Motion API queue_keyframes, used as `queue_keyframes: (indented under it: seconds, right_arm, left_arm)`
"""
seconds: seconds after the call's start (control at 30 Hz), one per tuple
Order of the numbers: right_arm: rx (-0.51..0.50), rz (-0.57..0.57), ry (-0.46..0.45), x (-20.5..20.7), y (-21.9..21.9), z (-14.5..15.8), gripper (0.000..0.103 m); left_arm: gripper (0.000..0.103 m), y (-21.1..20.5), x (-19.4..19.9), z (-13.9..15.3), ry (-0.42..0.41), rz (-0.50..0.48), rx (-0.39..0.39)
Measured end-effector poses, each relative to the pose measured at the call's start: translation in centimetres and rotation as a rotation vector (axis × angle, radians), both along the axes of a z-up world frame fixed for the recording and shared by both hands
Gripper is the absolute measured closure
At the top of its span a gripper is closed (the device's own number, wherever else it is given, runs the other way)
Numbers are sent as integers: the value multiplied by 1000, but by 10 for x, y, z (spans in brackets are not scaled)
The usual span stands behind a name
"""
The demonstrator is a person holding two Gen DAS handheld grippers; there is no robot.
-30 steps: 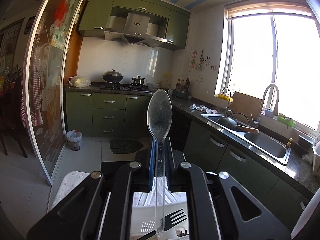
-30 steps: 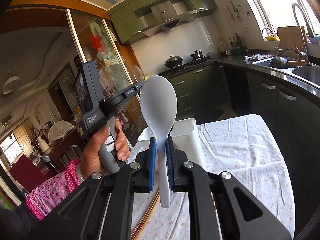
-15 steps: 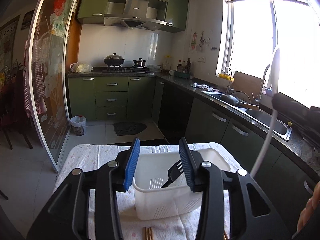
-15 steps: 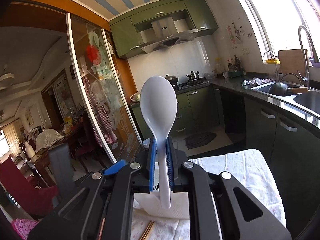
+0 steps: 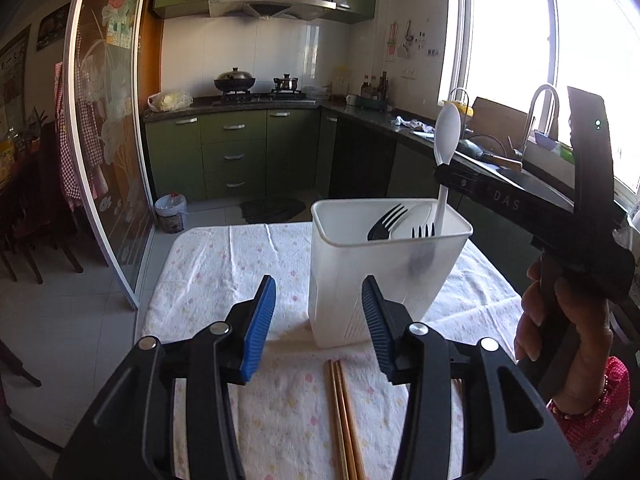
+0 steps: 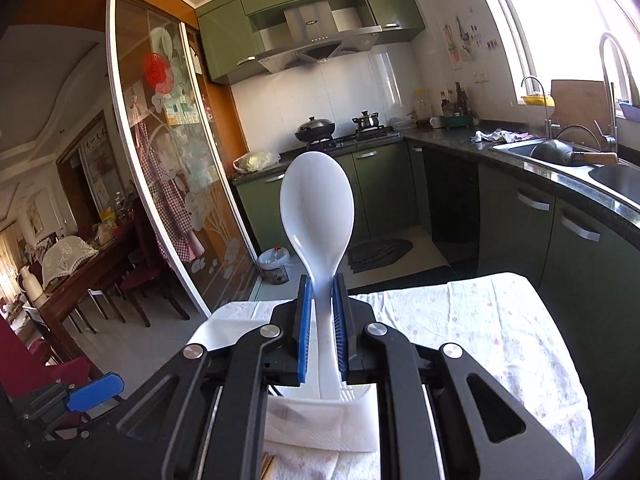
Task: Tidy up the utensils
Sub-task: 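Lower both spoons into the white holder and open both tools, then grasp a wooden chopstick with the left tool while the right tool grasps chopsticks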
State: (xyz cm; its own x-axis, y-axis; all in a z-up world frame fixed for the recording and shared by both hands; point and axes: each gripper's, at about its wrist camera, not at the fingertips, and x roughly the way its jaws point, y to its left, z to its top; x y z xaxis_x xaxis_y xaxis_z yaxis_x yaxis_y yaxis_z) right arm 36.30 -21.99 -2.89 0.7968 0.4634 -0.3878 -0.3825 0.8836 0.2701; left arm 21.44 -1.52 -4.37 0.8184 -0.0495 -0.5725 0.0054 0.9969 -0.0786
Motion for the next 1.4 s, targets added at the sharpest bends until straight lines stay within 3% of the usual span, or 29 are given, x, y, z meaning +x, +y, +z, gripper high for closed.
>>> queue_keyframes:
  seconds: [0.07, 0.13, 0.17, 0.47, 0.6, 0.67, 0.83, 1.4]
  right_arm:
    - [-32, 3, 1, -5, 2, -7, 89]
    - [-50, -8, -15, -20, -1, -11, 66]
    - [-46, -8, -24, -27, -6, -10, 65]
    - [26, 3, 42, -115, -73, -21, 65]
    - [73, -5, 102, -149, -104, -46, 65]
    - [103, -11, 132, -160, -119, -57, 65]
    - [136, -19, 161, -178, -138, -69, 65]
    - [159, 5, 184, -177, -129, -60, 65]
  left_arm:
    - [60, -1, 2, -11, 91, -12, -6]
    - [60, -2, 2, -24, 175, -25, -13]
    - [60, -4, 3, -29, 212, -28, -8]
    - [60, -20, 6, -77, 469, -21, 56]
    - [78, -16, 14, -99, 569, 2, 61]
    - [81, -13, 18, -108, 607, 15, 60]
    - [81, -15, 18, -112, 616, 13, 59]
    - [81, -26, 17, -111, 614, -32, 52]
